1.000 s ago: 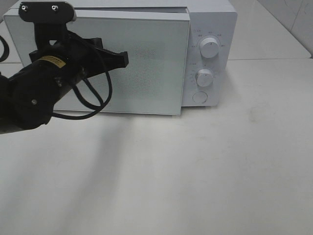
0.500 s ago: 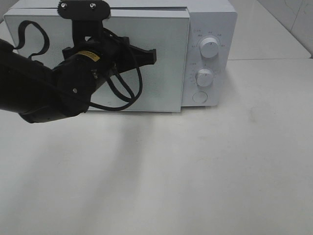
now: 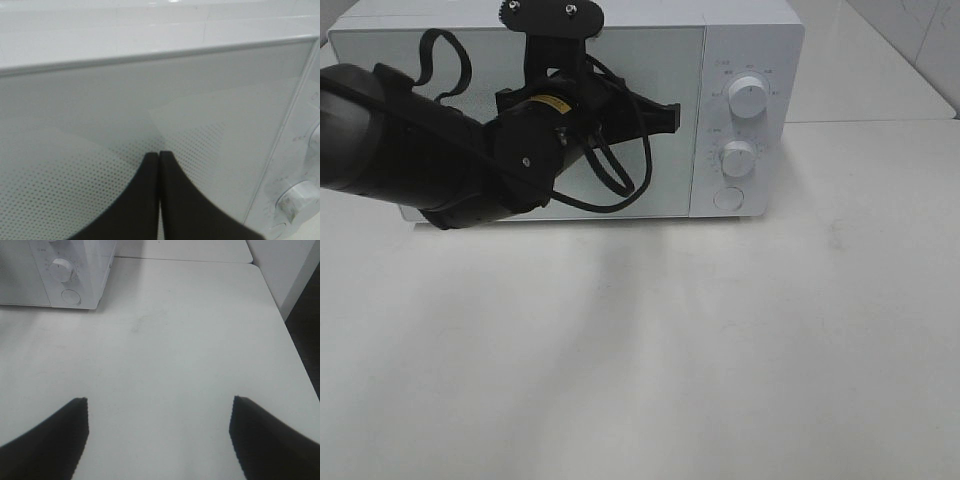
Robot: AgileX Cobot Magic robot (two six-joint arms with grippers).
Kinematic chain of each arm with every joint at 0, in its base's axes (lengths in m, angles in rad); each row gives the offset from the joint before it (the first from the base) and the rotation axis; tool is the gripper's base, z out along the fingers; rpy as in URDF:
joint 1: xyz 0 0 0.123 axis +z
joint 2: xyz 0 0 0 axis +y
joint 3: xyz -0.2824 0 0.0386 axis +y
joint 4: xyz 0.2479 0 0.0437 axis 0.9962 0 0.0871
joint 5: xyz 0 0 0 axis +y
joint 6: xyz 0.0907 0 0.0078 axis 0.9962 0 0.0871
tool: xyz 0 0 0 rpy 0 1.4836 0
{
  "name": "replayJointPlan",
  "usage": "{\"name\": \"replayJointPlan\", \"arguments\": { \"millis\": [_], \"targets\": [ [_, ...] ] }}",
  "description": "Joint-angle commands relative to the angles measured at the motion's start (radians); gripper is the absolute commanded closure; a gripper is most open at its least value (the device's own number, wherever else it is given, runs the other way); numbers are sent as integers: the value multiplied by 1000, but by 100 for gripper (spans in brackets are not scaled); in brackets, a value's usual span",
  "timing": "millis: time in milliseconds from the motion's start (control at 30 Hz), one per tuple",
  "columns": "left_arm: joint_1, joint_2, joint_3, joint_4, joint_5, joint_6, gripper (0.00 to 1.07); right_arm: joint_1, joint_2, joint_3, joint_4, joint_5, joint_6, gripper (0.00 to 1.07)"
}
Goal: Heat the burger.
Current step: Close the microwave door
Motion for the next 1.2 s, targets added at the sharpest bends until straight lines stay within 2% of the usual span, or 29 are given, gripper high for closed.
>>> {"name": "replayJointPlan", "arguments": {
  "millis": [33, 100, 133, 233, 267, 433, 467, 500, 533, 567, 600, 633, 667, 700, 733, 767, 800, 833, 867, 933, 967, 1000, 1033, 1067, 1100, 1133, 1167, 1200],
  "targets": [
    [10, -23, -9, -41, -4, 34, 107, -6, -32, 1, -7, -8, -10, 31],
    [4, -31, -3, -43, 8, 44, 107, -6, -32, 1, -7, -8, -10, 31],
    [-13, -53, 21, -43, 35, 72, 107, -6, -32, 1, -7, -8, -10, 31],
    [-38, -83, 64, -44, 52, 104, 107, -6, -32, 1, -7, -8, -10, 31],
    [-55, -107, 100, -45, 59, 106, 107, -6, -32, 1, -7, -8, -10, 31],
    [-73, -150, 162, -67, 82, 106, 105, -6, -32, 1, -7, -8, -10, 31],
    [-73, -162, 194, -73, 91, 106, 94, -6, -32, 1, -7, -8, -10, 31],
    [-73, -162, 194, -73, 91, 106, 94, -6, -32, 1, -7, -8, -10, 31],
    [-73, -169, 208, -83, 109, 107, 84, -6, -32, 1, -7, -8, -10, 31],
    [-72, -181, 232, -103, 152, 118, 58, -6, -32, 1, -7, -8, -10, 31],
    [-72, -181, 232, -103, 152, 118, 58, -6, -32, 1, -7, -8, -10, 31],
    [-72, -188, 247, -123, 167, 125, 43, -6, -32, 1, -7, -8, -10, 31],
    [-72, -200, 268, -156, 204, 138, 17, -6, -32, 1, -7, -8, -11, 31],
    [-72, -200, 268, -156, 204, 138, 17, -6, -32, 1, -7, -8, -11, 31],
    [-72, -210, 278, -168, 233, 155, 9, -6, -32, 1, -7, -8, -11, 31],
    [-72, -232, 287, -189, 314, 198, 5, -6, -32, 1, -7, -8, -11, 31],
    [-72, -232, 287, -189, 314, 198, 5, -6, -32, 1, -7, -8, -11, 31],
    [-72, -244, 287, -205, 354, 218, 5, -6, -32, 1, -7, -8, -11, 31],
    [-72, -263, 287, -244, 409, 262, 5, -6, -32, 1, -7, -8, -11, 31],
    [-72, -274, 287, -275, 435, 283, 5, -6, -32, 1, -7, -8, -11, 31],
    [-71, -290, 287, -335, 465, 334, 5, -6, -32, 1, -7, -8, -11, 31],
    [-71, -290, 287, -335, 465, 334, 5, -6, -32, 1, -7, -8, -11, 31],
    [-68, -305, 287, -395, 486, 398, 5, -6, -32, 1, -7, -8, -11, 31],
    [-68, -312, 288, -427, 493, 439, 5, -6, -32, 1, -7, -8, -11, 31],
    [-68, -312, 288, -427, 493, 439, 5, -6, -32, 1, -7, -8, -11, 31],
    [-68, -323, 288, -490, 493, 519, 5, -6, -32, 1, -7, -8, -11, 31],
    [-68, -330, 288, -533, 493, 563, 5, -6, -32, 1, -7, -8, -11, 31],
    [-68, -330, 288, -533, 493, 563, 5, -6, -32, 1, -7, -8, -11, 31]
  ]
}}
